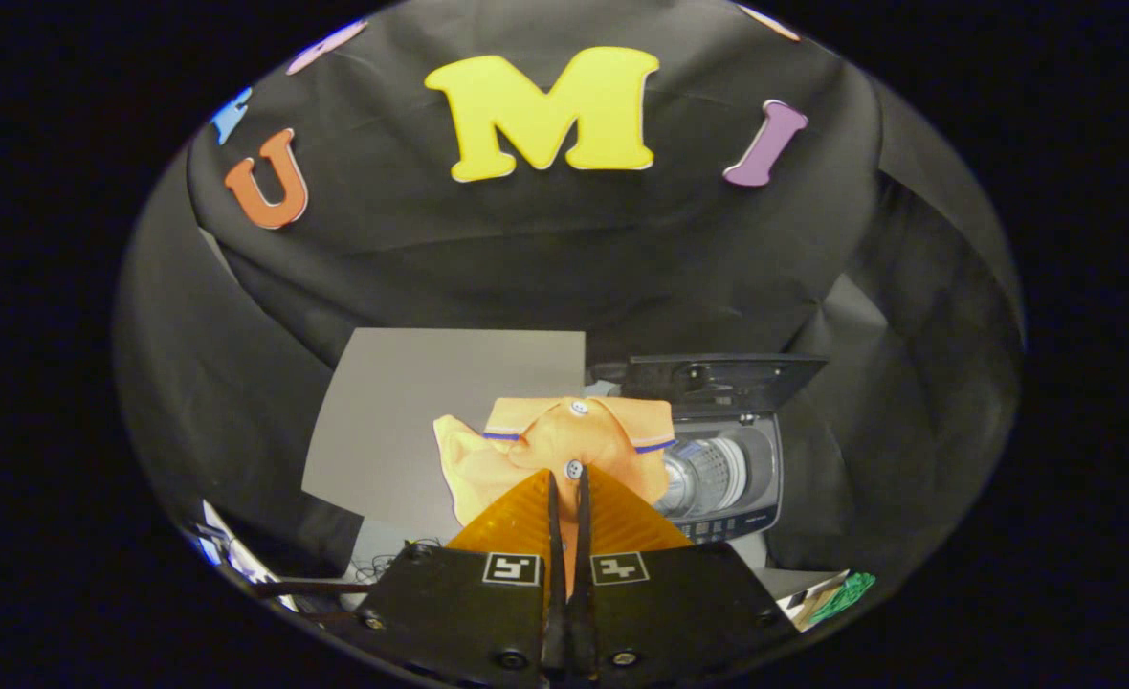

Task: Put the clothes into the washing machine and then close the washing machine lid.

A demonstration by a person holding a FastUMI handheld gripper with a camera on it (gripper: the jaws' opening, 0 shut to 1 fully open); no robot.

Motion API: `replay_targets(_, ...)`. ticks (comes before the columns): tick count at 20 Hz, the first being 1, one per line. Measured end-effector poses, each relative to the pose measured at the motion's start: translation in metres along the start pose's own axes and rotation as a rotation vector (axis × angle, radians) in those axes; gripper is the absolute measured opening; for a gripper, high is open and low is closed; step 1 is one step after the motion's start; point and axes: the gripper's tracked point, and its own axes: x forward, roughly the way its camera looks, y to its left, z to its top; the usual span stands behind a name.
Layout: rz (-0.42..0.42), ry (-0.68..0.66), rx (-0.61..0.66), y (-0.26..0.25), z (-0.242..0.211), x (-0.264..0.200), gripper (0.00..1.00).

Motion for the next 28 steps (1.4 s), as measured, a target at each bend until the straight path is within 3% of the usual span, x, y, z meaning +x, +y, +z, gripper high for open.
replay_targets(10, 0.013, -0.1, -0.011, -0.1, 0.026, -0.017, 0.06)
replay_targets(19, 0.094, -0.138, -0.005, -0.157, 0.036, -0.003, 0.06)
replay_targets(25, 0.077, -0.171, -0.008, -0.199, 0.045, 0.016, 0.06)
replay_targets(28, 0.119, -0.128, 0.008, -0.209, 0.034, 0.036, 0.06)
